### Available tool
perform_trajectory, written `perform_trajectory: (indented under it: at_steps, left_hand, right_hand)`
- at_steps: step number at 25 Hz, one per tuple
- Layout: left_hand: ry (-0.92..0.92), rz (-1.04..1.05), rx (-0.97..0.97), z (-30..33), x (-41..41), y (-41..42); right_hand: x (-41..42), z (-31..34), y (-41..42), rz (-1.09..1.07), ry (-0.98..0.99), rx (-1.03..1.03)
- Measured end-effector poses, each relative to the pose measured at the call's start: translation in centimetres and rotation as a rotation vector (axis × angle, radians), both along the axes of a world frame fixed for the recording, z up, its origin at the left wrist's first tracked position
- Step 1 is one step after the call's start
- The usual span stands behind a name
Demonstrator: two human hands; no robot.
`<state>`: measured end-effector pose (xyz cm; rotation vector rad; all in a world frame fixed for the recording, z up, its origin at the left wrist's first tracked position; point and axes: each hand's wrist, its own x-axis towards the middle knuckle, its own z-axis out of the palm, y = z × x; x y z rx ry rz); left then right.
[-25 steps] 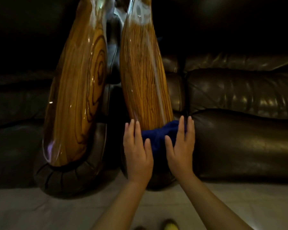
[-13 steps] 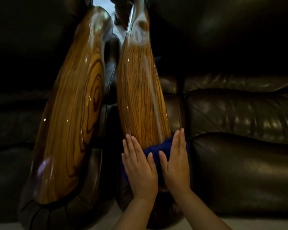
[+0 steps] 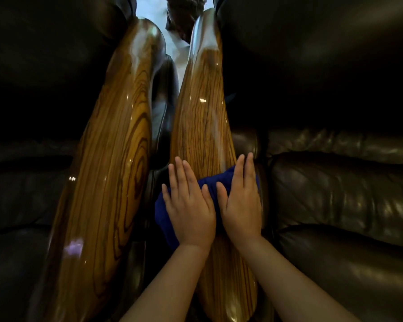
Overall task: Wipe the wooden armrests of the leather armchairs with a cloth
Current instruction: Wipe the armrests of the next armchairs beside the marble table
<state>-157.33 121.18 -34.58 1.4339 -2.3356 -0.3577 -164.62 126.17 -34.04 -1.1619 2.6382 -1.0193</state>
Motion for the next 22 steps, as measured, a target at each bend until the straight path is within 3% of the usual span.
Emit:
perform_trajectory:
  at_steps: [11, 22]
  left_hand:
    - [-0.072, -0.074, 0.003, 3.1, -5.6, -9.2]
    - [0.031, -0.147, 0.109, 4.6, -12.6, -18.6]
  right_hand:
    - [-5.4, 3.1, -8.9, -0.033, 0.007, 0.056]
    - [-11.6, 4.2, -18.3, -0.144, -0.063, 0.080]
